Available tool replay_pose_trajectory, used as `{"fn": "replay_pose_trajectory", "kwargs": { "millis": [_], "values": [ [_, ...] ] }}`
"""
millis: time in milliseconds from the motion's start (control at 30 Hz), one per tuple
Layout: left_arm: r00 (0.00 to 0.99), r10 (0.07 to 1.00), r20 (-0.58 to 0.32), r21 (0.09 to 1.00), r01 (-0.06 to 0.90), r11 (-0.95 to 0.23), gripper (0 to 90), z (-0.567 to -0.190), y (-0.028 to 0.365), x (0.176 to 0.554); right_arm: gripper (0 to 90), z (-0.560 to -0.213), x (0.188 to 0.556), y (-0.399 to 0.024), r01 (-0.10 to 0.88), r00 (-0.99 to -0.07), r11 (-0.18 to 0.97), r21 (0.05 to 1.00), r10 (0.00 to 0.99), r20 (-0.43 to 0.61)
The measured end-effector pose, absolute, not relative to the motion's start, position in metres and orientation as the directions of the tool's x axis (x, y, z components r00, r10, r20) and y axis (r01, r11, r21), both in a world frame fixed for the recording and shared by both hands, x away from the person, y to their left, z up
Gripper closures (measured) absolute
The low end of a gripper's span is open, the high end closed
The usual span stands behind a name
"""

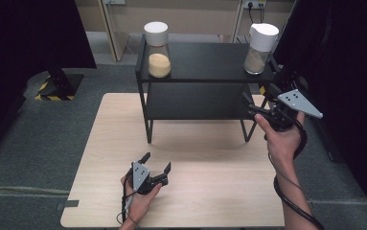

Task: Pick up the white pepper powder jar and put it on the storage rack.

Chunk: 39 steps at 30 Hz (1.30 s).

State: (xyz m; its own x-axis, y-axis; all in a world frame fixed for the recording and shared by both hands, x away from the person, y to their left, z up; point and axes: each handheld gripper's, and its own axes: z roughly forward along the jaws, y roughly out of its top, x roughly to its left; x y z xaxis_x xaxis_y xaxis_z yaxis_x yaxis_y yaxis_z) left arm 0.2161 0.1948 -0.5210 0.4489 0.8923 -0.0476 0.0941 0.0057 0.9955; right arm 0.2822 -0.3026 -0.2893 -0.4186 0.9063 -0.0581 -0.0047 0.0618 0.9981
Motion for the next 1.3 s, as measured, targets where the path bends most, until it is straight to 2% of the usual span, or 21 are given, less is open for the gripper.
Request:
{"fn": "replay_pose_trajectory", "kwargs": {
  "millis": [1300],
  "values": [
    [0.449, 0.893, -0.042, 0.996, 0.09, 0.002, 12.3, -0.521, 0.195, 0.216, 7.4, -0.359, 0.258, -0.309, 0.077, -0.432, 0.059, 0.995, 0.902, -0.02]
  ]
}}
